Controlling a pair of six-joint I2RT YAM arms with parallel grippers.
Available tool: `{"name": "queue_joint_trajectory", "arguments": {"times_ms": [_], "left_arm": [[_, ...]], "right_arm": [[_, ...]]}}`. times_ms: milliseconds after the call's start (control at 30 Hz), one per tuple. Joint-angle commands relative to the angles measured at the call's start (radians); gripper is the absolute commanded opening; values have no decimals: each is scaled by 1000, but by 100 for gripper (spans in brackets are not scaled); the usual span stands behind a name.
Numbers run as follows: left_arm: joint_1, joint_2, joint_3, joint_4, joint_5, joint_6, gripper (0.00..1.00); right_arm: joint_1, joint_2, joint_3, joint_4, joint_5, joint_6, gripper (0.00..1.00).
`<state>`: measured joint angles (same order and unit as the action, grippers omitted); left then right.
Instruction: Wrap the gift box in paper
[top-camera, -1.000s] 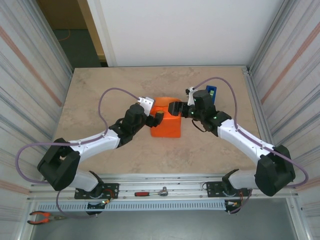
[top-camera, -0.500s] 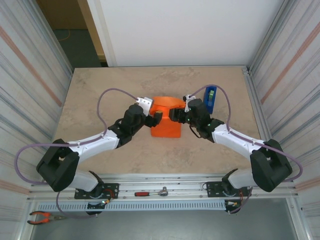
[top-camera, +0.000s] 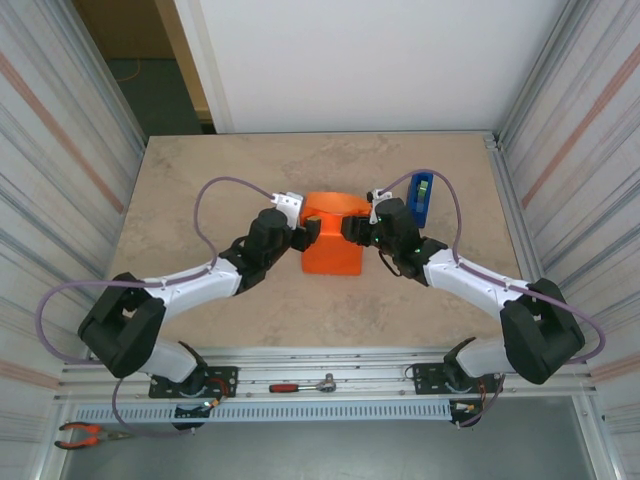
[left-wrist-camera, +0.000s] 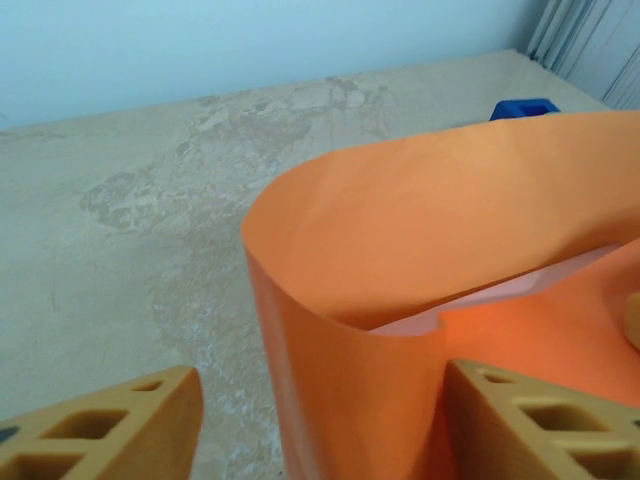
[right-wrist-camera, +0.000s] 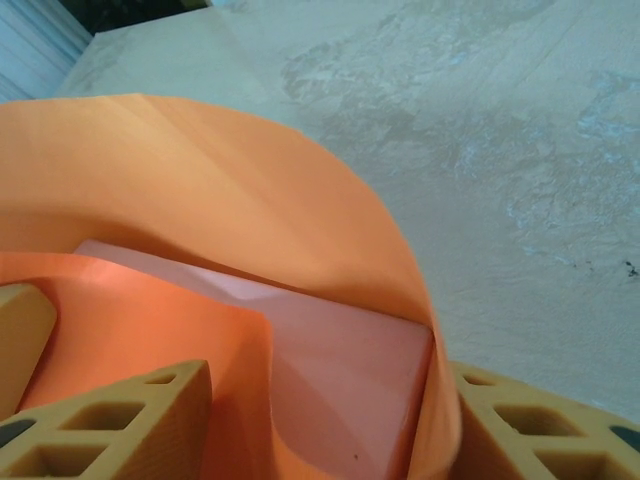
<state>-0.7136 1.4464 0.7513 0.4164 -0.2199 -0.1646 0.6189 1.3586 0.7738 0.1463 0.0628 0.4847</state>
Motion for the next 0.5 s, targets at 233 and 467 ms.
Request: {"name": "queue_joint_trajectory", "arguments": {"times_ms": [233,467], "left_arm": [[-50,36,36,-1,-26,-3,18],[-73,-37,45,-36,-64,-32,0]], "right_arm": [[84,22,52,-145,96,-17,17],[116,8,160,-241,115,26,0]]}}
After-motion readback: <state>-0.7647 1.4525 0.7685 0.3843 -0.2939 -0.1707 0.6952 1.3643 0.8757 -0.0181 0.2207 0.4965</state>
